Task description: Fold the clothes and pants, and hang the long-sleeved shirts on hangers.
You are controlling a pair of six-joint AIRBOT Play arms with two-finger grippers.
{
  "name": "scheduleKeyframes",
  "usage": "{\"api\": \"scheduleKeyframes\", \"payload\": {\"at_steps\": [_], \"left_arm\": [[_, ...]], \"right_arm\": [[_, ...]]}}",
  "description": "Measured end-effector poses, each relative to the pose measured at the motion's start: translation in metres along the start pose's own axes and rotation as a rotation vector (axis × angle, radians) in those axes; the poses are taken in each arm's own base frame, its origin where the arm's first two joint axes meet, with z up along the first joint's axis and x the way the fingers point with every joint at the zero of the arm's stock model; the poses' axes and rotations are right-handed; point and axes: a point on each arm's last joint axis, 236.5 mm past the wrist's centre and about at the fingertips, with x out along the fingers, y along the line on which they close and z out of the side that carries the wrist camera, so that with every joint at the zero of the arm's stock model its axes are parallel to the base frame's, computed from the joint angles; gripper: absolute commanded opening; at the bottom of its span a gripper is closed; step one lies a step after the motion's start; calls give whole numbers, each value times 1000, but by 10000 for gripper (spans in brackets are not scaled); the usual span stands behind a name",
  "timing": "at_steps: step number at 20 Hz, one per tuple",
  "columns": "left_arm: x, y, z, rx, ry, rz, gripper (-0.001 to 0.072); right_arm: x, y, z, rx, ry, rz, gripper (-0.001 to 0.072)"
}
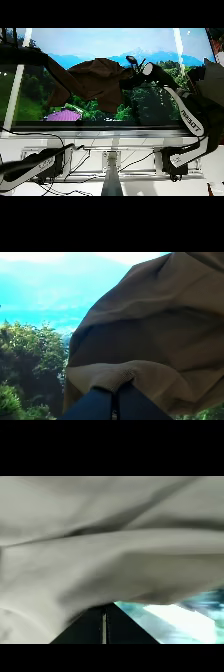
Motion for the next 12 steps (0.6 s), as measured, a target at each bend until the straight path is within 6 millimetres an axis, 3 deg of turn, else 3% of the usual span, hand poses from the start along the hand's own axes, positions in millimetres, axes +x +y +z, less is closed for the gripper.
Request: {"api": "scheduleKeyframes", "payload": {"at_steps": [2, 7, 9, 12], "left_arm": [[-4, 3, 1, -9, -8, 9, 15], [-28, 8, 7, -29, -58, 35, 15], [-41, 4, 13, -35, -97, 29, 15], [-68, -9, 33, -61, -208, -5, 15]], "right_arm": [[-34, -25, 15, -18, -58, -87, 12], [-157, -78, 40, -5, -245, -262, 12], [-209, -81, 45, -3, -340, -309, 12], [-286, -61, 48, -46, -512, -355, 12]]}}
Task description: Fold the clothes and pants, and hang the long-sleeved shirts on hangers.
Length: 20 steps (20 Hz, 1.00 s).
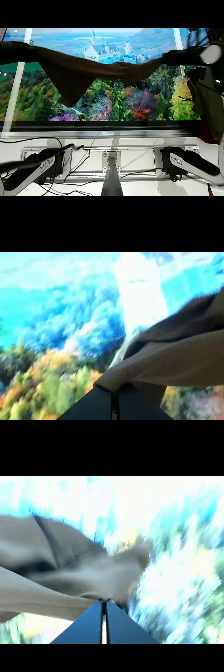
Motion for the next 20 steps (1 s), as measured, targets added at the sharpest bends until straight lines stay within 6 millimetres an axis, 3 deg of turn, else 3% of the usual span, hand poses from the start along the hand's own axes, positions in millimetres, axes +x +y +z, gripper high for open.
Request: {"api": "scheduleKeyframes", "payload": {"at_steps": [3, 5, 10, 13, 15, 17, 19, 20], "left_arm": [[-35, -17, 36, -25, -173, -32, 15], [-72, -23, 64, -25, -322, -25, 15], [-197, -33, 119, 9, -741, 51, 13], [-264, -35, 132, 40, -931, 116, 12], [-279, -34, 132, 37, -971, 137, 11], [-263, -25, 129, 19, -918, 158, 11], [-211, -8, 117, -20, -758, 172, 12], [-174, 3, 106, -42, -647, 177, 12]], "right_arm": [[-82, 5, 42, -42, -227, -37, 12], [-144, 14, 65, -67, -388, -53, 11], [-303, 40, 97, -127, -759, -87, 11], [-372, 52, 104, -151, -921, -100, 10], [-387, 54, 107, -156, -956, -104, 10], [-376, 51, 113, -153, -934, -103, 10], [-336, 42, 120, -146, -836, -104, 10], [-306, 36, 123, -140, -764, -103, 10]]}}
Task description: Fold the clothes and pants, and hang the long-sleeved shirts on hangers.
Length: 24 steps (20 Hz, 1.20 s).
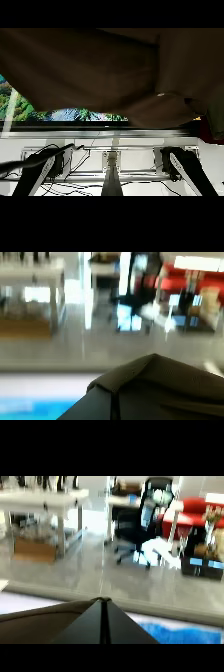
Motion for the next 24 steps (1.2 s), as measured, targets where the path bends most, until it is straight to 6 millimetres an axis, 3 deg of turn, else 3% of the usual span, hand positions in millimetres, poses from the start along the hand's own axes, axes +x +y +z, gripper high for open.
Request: {"api": "scheduleKeyframes", "payload": {"at_steps": [2, 5, 8, 11, 13, 15, 19, 20, 21, 22, 24], "left_arm": [[48, 7, -71, -22, 236, 6, 14], [111, 10, -183, -35, 543, -10, 15], [162, 14, -272, -22, 701, -17, 15], [201, 19, -340, -23, 760, -10, 15], [214, 21, -376, -24, 792, -6, 15], [216, 21, -408, -27, 853, -8, 15], [181, 28, -459, 13, 1079, -13, 17], [169, 33, -469, 33, 1143, -10, 166], [157, 38, -475, 57, 1201, -7, 536], [148, 43, -480, 75, 1243, -3, 696], [130, 49, -486, 96, 1323, 1, 694]], "right_arm": [[52, -3, -54, 13, 179, 16, 11], [125, -4, -162, 48, 484, 52, 11], [177, -3, -270, 83, 729, 77, 11], [211, -2, -362, 113, 887, 86, 11], [225, -1, -412, 127, 957, 86, 11], [229, 1, -446, 135, 1014, 90, 12], [211, 5, -484, 135, 1153, 110, 12], [200, 7, -491, 126, 1206, 126, 67], [188, 10, -497, 113, 1261, 152, 319], [178, 12, -500, 96, 1302, 176, 527], [163, 13, -505, 73, 1367, 211, 521]]}}
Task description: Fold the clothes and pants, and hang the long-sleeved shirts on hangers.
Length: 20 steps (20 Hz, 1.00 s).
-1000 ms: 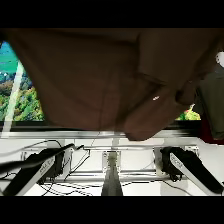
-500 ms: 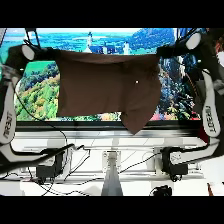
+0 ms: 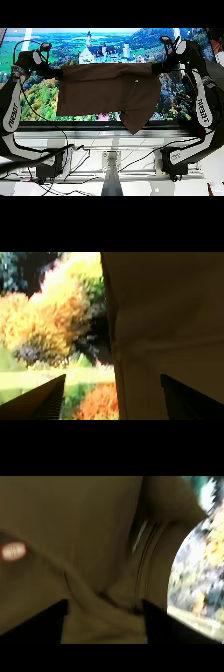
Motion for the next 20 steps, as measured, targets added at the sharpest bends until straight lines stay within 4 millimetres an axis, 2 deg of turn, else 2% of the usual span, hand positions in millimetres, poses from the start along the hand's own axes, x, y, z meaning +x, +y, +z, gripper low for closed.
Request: {"api": "scheduleKeyframes", "payload": {"at_steps": [2, 5, 7, 8, 10, 13, 16, 18, 20], "left_arm": [[-6, 4, -14, 9, 53, 9, 694], [-26, 16, -30, 20, 100, 27, 690], [-42, 25, -45, 2, 137, 20, 615], [-50, 27, -55, -24, 152, -1, 616], [-64, 25, -70, -85, 150, -70, 615], [-82, 23, -95, -178, 133, -160, 616], [-90, 24, -130, -260, 137, -213, 616], [-87, 20, -155, -319, 159, -251, 616], [-79, 9, -179, -381, 195, -303, 616]], "right_arm": [[-2, -3, -14, -13, 55, 2, 432], [-15, -12, -41, 7, 136, 15, 432], [-24, -15, -67, 52, 186, 47, 432], [-28, -16, -85, 81, 210, 65, 429], [-34, -11, -123, 139, 255, 115, 373], [-33, 21, -176, 227, 288, 239, 374], [-18, 57, -219, 311, 310, 341, 374], [-6, 79, -240, 371, 326, 407, 374], [5, 97, -253, 435, 327, 462, 374]]}}
